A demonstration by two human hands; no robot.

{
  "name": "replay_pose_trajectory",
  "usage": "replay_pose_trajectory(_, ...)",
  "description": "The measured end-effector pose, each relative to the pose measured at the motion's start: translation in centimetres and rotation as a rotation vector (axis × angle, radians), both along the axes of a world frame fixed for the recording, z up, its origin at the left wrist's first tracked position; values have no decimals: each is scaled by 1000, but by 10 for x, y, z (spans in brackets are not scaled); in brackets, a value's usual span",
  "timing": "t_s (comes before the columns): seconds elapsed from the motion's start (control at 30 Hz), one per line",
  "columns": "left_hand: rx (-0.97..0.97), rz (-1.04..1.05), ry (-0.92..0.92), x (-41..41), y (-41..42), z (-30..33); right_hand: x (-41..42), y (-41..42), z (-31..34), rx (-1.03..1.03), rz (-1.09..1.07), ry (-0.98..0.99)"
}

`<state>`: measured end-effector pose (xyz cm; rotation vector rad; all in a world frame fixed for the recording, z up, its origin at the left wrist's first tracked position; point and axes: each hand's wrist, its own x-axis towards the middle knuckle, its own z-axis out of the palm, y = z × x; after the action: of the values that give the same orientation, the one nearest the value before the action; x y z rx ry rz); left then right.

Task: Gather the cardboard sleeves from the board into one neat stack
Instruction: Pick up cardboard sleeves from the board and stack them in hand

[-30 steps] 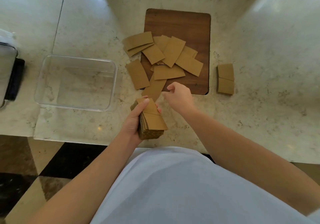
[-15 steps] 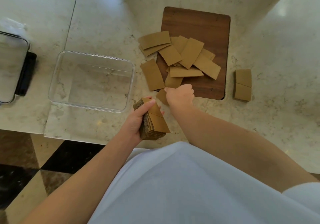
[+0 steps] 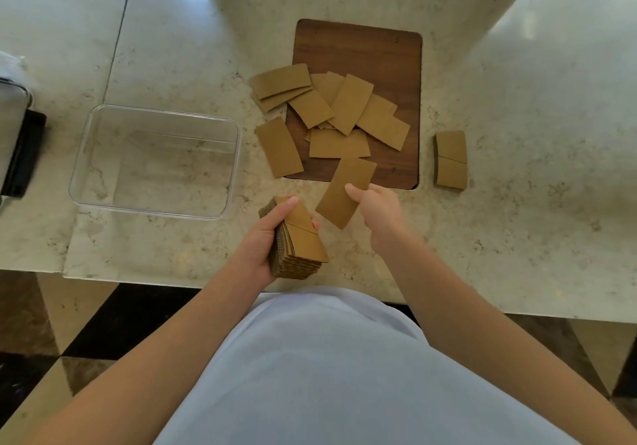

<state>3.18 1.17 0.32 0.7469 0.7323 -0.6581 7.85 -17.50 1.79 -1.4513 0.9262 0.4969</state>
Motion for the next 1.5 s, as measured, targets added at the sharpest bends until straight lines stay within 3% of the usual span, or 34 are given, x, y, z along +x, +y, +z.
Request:
replay_pose_trajectory(0.1,-31,37,25,-3,-6,2,-20,-13,13,-151,32,-291)
replay_pose_trajectory(0.23,-76,47,-22,-5,-15,2,-40,-22,20,-337,298,-636)
replay_pose_trajectory(0.47,-37,-54,-41,-3,-35,2,-64,-28,17,-580,709,-890)
replay_pose_trajectory(0.57,-35,-65,-1,-1,-42,4,-71,-34,15,-546,863,-795)
replay_pose_trajectory(0.8,-169,-137,2,0,-70,5,-72,-69,17,-528,897,-732)
replay_pose_trajectory(0.87,-168,-137,15,2,-81,6,-70,-77,17,-447,810,-679)
replay_pose_trajectory(0.93,-124,-175,-24,7,-95,9,-66,-82,20,-305,552,-534)
replay_pose_trajectory(1.0,-69,-206,-65,16,-115,11,-62,-93,20,-27,288,-290)
replay_pose_trajectory(1.1,-16,-239,-114,35,-141,21,-60,-114,19,393,171,-41)
replay_pose_trajectory(1.23,24,-270,-151,56,-182,31,-47,-155,24,523,162,-37)
replay_pose_trajectory(1.5,258,-349,-162,102,-248,32,-2,-223,26,450,151,-98)
